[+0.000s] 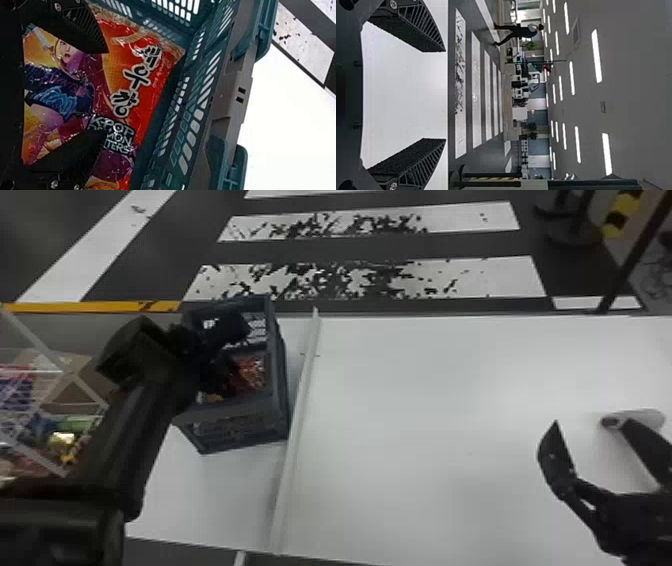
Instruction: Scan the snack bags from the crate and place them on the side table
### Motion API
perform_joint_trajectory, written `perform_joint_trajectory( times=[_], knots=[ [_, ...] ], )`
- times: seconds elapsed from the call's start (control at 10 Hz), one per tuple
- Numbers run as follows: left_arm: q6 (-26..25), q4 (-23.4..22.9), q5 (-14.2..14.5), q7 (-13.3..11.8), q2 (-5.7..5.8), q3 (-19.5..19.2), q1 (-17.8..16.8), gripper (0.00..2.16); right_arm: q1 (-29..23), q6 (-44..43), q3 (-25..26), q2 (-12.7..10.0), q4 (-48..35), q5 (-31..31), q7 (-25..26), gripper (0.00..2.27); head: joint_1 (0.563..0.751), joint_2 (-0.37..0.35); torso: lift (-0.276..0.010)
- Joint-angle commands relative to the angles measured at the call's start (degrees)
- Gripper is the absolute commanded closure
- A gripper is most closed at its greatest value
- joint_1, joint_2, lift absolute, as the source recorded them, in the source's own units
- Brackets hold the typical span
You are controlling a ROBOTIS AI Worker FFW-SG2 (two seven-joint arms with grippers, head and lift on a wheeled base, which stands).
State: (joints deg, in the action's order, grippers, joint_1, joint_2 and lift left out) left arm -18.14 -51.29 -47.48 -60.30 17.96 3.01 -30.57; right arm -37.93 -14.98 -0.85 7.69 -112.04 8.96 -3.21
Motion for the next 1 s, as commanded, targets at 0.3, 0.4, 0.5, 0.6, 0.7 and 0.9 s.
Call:
perform_joint_trajectory(
  times=[0.3, 0.4, 0.5, 0.6, 0.7, 0.9],
  knots=[
    [1.0, 5.2, -0.9, -1.9, -0.56, 1.4, -1.6, 0.72, 0.1, -0.4, -0.1, 0.0, 0.6, 0.2, -0.4, 0.07, 0.695, 0.154, -0.094],
    [0.8, 5.2, -0.7, -3.3, -0.38, 1.3, -1.6, 0.82, 0.1, -0.4, -0.1, 0.0, 0.7, 0.4, -0.5, 0.07, 0.695, 0.154, -0.094],
    [0.6, 5.2, 0.1, -3.5, -0.29, 1.0, -1.5, 1.82, 0.2, -0.4, -0.2, 0.0, 0.7, 0.4, -0.5, 0.07, 0.695, 0.154, -0.094],
    [0.6, 4.6, 0.2, -2.2, -0.21, -0.7, -0.8, 2.13, 0.3, -0.4, -0.3, 0.0, 0.8, 0.4, -0.5, 0.07, 0.695, 0.156, -0.094],
    [1.0, 4.0, 0.9, -2.9, 0.06, -2.5, -0.6, 2.13, 0.3, -0.4, -0.3, 0.0, 0.9, 0.4, -0.5, 0.07, 0.695, 0.160, -0.094],
    [1.3, 1.6, 5.2, -3.7, 1.02, -6.8, 0.1, 2.13, 0.3, -0.7, -0.3, 0.0, 1.2, 0.4, -0.5, 0.07, 0.695, 0.168, -0.094]
  ],
)
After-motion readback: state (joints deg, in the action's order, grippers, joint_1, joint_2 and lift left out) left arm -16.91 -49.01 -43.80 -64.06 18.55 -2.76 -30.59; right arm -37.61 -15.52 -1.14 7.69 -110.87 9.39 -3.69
